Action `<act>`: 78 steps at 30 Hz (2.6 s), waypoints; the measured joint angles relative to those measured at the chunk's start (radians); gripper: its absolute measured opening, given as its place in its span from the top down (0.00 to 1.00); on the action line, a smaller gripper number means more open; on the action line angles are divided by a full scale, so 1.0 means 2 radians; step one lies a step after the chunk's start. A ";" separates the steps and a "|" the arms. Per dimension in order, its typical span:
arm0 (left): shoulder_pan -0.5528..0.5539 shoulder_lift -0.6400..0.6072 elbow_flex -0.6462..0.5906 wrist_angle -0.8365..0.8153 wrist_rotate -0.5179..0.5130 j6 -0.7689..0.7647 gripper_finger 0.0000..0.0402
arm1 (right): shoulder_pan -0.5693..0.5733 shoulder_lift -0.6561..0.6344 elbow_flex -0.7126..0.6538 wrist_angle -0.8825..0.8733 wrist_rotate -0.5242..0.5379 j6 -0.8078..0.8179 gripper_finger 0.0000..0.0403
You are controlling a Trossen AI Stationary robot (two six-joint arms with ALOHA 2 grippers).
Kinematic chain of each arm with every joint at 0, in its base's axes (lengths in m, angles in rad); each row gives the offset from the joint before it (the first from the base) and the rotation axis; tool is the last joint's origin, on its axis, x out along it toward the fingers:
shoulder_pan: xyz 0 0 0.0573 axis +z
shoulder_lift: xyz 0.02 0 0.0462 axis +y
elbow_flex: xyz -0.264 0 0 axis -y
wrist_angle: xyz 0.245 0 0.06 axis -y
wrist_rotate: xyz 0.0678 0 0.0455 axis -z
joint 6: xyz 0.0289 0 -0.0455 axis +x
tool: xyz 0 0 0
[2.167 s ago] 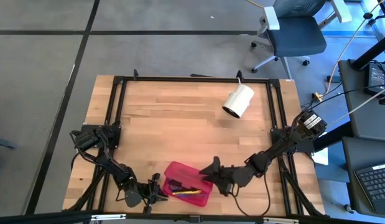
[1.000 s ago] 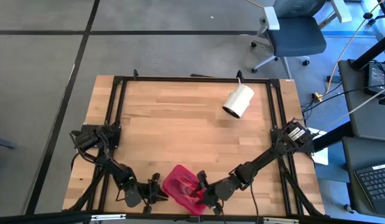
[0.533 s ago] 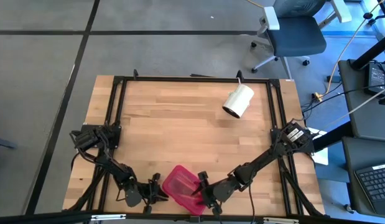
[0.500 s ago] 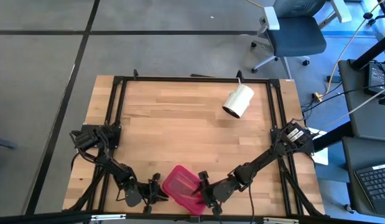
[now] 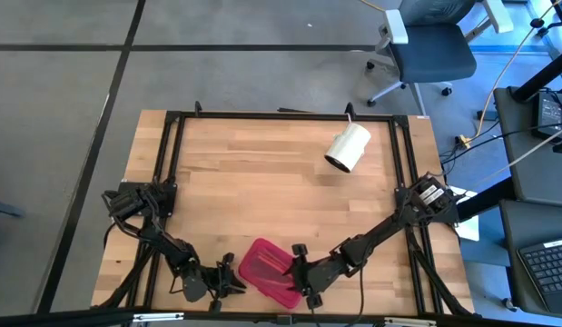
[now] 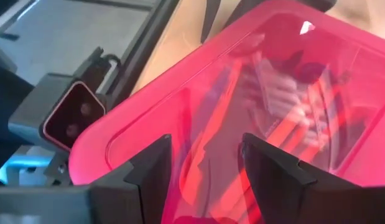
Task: Pick & place school supplies into a supply box
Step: Close the red supply box
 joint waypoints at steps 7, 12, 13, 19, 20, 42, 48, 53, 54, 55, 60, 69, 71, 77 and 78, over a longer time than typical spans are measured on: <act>0.000 0.000 0.000 0.001 0.000 -0.001 0.87 | -0.008 -0.001 0.001 -0.043 -0.025 -0.036 0.50; 0.000 0.000 0.000 0.002 0.004 -0.001 0.86 | -0.010 -0.001 0.001 -0.053 -0.045 -0.115 0.50; -0.001 0.000 0.001 0.002 0.005 -0.001 0.86 | -0.013 -0.002 0.001 -0.058 -0.059 -0.127 0.50; -0.001 0.000 0.001 0.002 0.005 0.000 0.87 | -0.031 -0.004 0.002 -0.084 -0.125 -0.192 0.50; -0.001 0.000 0.001 0.002 0.005 0.000 0.87 | -0.033 -0.004 0.002 -0.087 -0.129 -0.202 0.50; 0.053 -0.212 0.000 -0.330 0.106 -0.126 0.86 | 0.032 -0.111 -0.003 -0.088 -0.037 0.049 0.50; 0.091 -0.217 0.000 -0.382 0.118 -0.100 0.87 | 0.089 -0.110 -0.004 -0.134 0.017 0.169 0.50; 0.123 -0.203 0.000 -0.382 0.116 -0.060 0.86 | 0.110 -0.087 -0.003 -0.159 0.035 0.257 0.50; 0.128 -0.200 0.000 -0.377 0.124 -0.057 0.86 | 0.112 -0.077 -0.003 -0.164 0.036 0.269 0.50; 0.133 -0.198 0.000 -0.375 0.131 -0.057 0.86 | 0.112 -0.066 -0.003 -0.168 0.035 0.279 0.50; 0.147 -0.179 0.000 -0.361 0.158 -0.057 0.87 | 0.106 -0.020 -0.003 -0.168 0.035 0.296 0.50; 0.151 -0.154 0.000 -0.297 0.171 -0.036 0.86 | 0.087 -0.015 -0.003 -0.192 0.042 0.291 0.50; 0.151 -0.154 0.000 -0.289 0.177 -0.042 0.86 | 0.085 -0.019 -0.002 -0.215 0.043 0.294 0.50; 0.146 -0.154 0.000 -0.273 0.183 -0.051 0.87 | 0.077 -0.019 -0.002 -0.246 0.064 0.292 0.50; 0.146 -0.154 0.000 -0.272 0.182 -0.055 0.87 | 0.074 -0.019 -0.002 -0.248 0.067 0.288 0.50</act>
